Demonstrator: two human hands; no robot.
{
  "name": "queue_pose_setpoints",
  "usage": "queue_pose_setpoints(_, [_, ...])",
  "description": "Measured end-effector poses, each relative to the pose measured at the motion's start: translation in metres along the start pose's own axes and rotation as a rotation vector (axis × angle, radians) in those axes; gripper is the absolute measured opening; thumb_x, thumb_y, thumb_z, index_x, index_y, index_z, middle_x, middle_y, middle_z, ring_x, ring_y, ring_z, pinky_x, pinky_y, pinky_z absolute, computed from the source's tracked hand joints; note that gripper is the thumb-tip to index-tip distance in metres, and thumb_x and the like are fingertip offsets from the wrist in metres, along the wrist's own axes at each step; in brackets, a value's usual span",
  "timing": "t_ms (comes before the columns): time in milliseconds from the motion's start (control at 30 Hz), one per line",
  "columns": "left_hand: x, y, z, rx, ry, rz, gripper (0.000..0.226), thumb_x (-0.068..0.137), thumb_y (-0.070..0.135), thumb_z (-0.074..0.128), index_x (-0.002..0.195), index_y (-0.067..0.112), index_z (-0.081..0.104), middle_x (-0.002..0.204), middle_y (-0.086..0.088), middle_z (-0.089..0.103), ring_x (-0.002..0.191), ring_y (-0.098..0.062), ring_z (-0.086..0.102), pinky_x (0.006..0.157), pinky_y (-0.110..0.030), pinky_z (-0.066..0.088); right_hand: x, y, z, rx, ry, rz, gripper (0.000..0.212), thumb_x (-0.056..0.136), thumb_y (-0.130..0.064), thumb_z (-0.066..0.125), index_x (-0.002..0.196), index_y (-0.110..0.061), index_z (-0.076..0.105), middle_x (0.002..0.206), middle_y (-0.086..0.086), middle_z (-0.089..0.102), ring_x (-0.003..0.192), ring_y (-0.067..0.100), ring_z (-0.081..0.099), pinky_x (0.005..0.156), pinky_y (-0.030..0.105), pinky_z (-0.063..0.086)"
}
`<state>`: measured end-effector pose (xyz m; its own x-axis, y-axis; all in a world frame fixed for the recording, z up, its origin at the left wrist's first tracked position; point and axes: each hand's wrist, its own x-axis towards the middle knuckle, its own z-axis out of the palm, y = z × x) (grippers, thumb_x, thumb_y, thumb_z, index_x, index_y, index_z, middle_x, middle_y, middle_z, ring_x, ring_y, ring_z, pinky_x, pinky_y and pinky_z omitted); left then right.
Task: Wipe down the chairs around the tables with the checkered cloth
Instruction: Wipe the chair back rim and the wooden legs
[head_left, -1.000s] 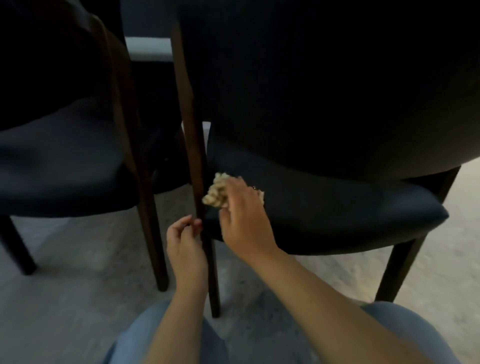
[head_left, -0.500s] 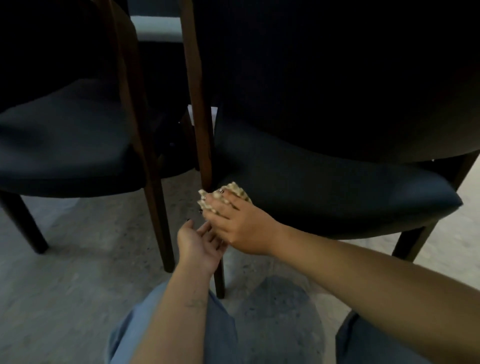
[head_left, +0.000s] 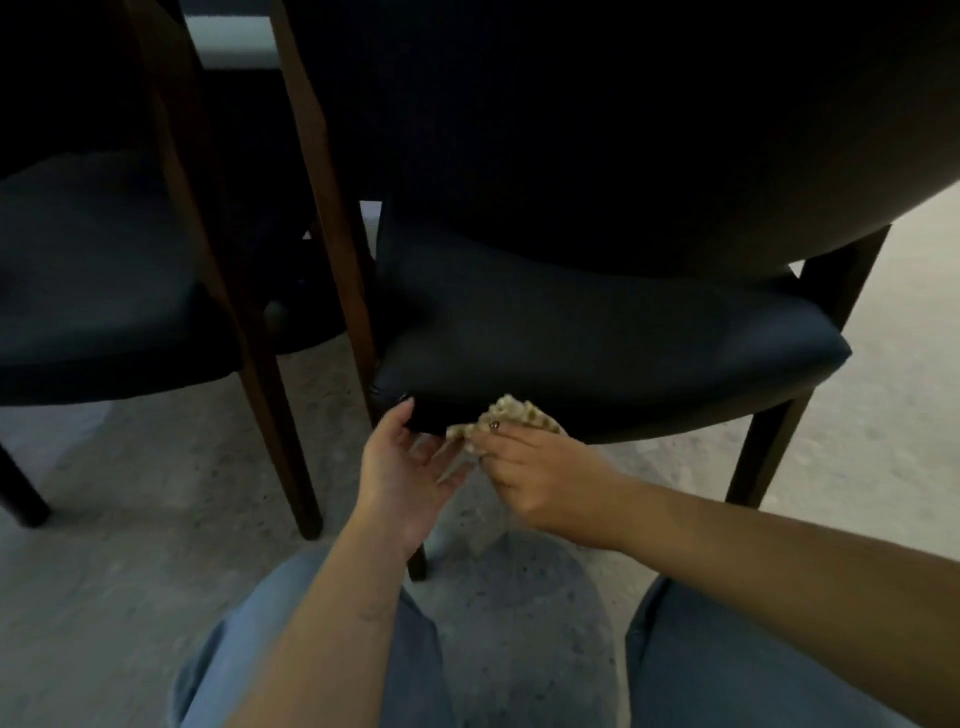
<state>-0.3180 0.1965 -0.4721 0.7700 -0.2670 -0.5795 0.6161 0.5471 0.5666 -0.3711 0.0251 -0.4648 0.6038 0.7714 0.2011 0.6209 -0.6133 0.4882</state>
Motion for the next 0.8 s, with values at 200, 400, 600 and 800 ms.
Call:
queue_pose_setpoints(200, [-0.001,-0.024,0.024,-0.108,-0.084,0.033,0.044,0.094,0.052,0.048,0.117,0.019,0.065,0.116,-0.01,0.07,0.112,-0.03,0.063,0.097,-0.05,0.048,0.033,0.018,-0.032,0.282,0.231,0.426,0.038,0.097,-0.006,0.046,0.134,0.001,0.05,0.14,0.02,0.048,0.137,0.037,0.035,0.116,0.047,0.024])
queue_pose_setpoints(400, [0.006,-0.039,0.026,-0.32,-0.115,0.091,0.042,0.103,0.03,0.036,0.14,0.013,0.046,0.141,-0.012,0.053,0.128,-0.026,0.053,0.097,-0.03,0.047,0.069,0.007,-0.009,0.254,-0.082,0.467,0.048,0.101,-0.016,0.028,0.148,-0.008,0.027,0.157,0.011,0.021,0.147,0.029,0.009,0.12,0.041,0.003])
queue_pose_setpoints(600, [0.009,-0.059,0.039,-0.03,-0.112,0.116,0.05,0.079,0.058,0.056,0.116,0.026,0.067,0.116,-0.007,0.07,0.103,-0.025,0.069,0.074,-0.04,0.057,-0.004,0.035,-0.017,0.26,-0.113,0.322,0.055,0.093,-0.009,0.019,0.145,-0.006,0.036,0.154,0.012,0.03,0.145,0.028,0.02,0.119,0.039,0.009])
queue_pose_setpoints(800, [0.014,-0.071,0.047,0.112,-0.143,0.174,0.068,0.076,0.06,0.054,0.131,0.021,0.05,0.105,-0.003,0.074,0.099,-0.028,0.07,0.077,-0.042,0.057,-0.096,0.06,-0.011,0.313,-0.038,0.477,0.053,0.086,0.003,0.035,0.137,-0.006,0.048,0.146,0.013,0.043,0.14,0.028,0.032,0.118,0.041,0.02])
